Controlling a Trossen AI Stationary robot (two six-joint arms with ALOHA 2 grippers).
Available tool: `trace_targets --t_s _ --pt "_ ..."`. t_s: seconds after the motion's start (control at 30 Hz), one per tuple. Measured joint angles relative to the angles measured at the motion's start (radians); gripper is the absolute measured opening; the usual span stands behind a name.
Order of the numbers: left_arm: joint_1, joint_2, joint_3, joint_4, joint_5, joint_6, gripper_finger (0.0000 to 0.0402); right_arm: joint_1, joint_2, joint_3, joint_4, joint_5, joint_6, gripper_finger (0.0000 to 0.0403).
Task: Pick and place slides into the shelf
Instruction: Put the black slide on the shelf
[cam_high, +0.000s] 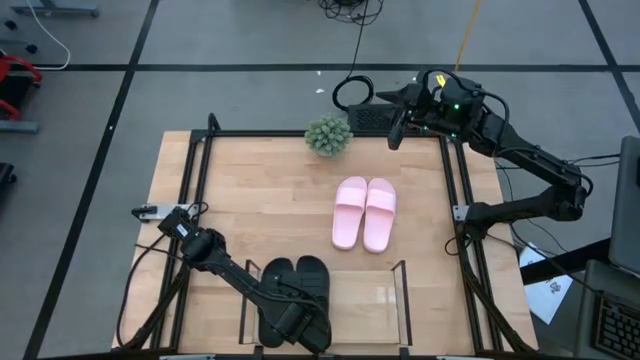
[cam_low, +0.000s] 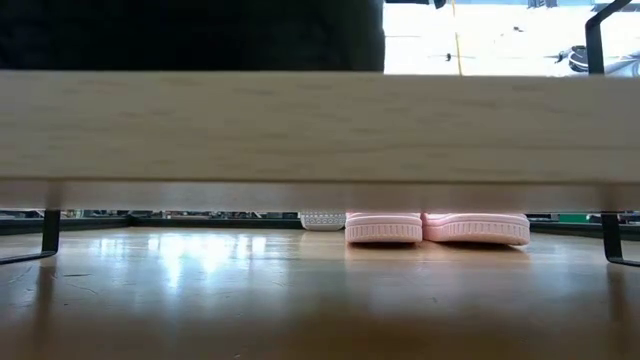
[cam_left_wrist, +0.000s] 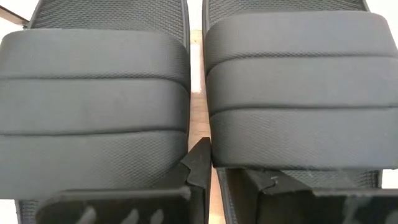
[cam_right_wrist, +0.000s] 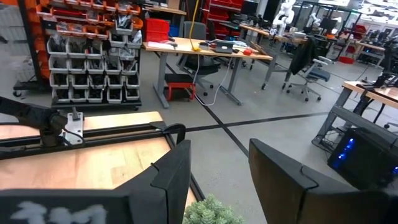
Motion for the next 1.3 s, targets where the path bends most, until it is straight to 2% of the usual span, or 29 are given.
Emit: trace_targets --t_s 0.53,1.07,1.3 --pt "0.0 -0.014 0.001 0.026 -0.017 0.038 0.0047 0.0 0.0 0.0 0.0 0.0 0.0 0.0153" --pt "-0.002 -0.015 0.055 0.002 -0.026 0.038 0.0047 0.0 0.0 0.0 0.0 -0.001 0.012 0.0153" --pt "-0.002 -0.015 0.055 -0.002 -0.023 0.04 0.0047 0.0 0.0 0.0 -0.001 -0.052 0.019 0.0153"
